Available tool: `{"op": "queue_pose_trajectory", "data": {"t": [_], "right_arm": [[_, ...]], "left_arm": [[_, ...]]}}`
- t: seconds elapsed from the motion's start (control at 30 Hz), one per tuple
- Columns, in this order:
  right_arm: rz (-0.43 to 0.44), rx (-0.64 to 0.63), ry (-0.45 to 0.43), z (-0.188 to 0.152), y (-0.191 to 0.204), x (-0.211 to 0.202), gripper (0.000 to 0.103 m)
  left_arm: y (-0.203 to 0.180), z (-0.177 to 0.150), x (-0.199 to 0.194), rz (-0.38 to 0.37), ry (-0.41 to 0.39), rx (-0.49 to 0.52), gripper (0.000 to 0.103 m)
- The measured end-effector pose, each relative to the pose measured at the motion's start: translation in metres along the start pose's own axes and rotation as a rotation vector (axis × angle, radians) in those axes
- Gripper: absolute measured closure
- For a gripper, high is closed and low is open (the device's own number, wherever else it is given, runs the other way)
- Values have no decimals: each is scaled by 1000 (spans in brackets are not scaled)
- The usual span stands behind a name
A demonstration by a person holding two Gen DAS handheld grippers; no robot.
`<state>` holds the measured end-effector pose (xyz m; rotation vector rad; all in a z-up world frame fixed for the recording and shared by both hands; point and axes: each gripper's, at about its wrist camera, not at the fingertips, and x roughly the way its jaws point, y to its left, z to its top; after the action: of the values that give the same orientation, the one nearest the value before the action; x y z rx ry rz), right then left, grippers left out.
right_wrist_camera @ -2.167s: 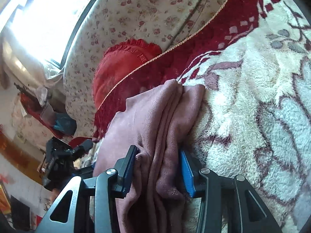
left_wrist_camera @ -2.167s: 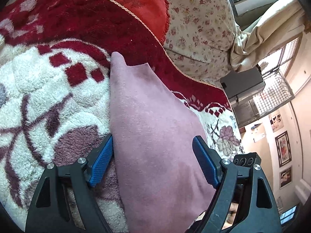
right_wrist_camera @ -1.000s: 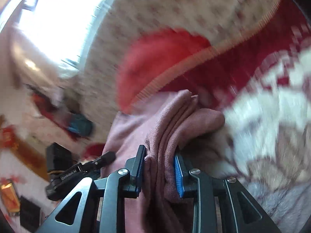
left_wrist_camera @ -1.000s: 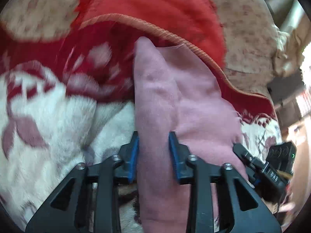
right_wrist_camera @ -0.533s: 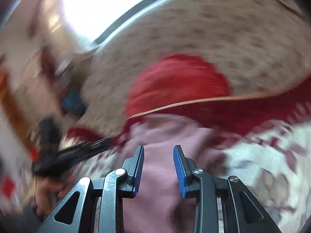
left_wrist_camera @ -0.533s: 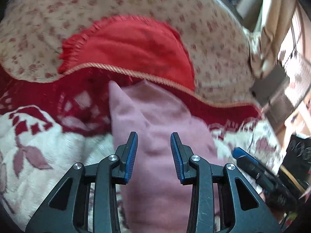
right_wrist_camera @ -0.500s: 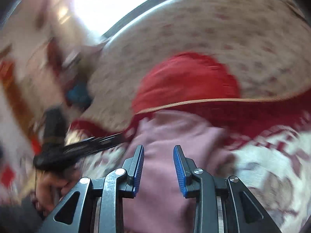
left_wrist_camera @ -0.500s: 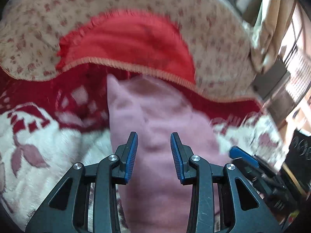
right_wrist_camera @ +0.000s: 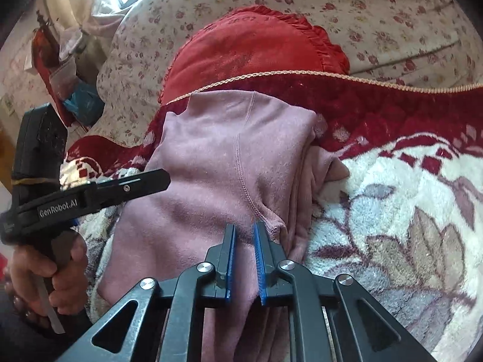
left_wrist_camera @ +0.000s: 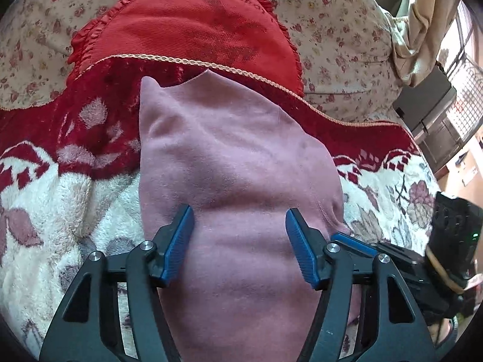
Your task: Fold small clothes
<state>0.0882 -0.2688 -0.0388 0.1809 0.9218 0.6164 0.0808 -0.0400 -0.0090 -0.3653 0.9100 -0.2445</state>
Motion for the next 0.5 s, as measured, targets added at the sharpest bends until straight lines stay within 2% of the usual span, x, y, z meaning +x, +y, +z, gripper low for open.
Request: {"op": "queue_pose_trajectory", "data": {"t": [0.07,0.13,0.17,0.23,0.3,0.4,0.43,0.5], "right_arm": [[-22,-49,-52,15,14,-13,93],[-36,-55,-144,39,21,-24,91],[-45,-57,-155,48,23,-23,91],[-100,-80,-141,65,26,-10,91],[-153,-107,-102,76,24,11,91],[-180,-136,12,73,9,50,91],[-177,-132,26,68,2,58,91],[-139,-101,-14,63,-7,56,91]], "left_arm": [[6,0,-8,-35,-20,-36,40],[5,6,-22,-52,-99,-35,40],[4,12,-27,-50,-140,-26,40],[3,27,-26,-65,-171,-18,40],[9,39,-11,-57,-143,-48,40],[29,35,38,-24,46,-137,41],[30,33,40,-16,24,-131,41],[20,33,39,24,19,-85,40]]}}
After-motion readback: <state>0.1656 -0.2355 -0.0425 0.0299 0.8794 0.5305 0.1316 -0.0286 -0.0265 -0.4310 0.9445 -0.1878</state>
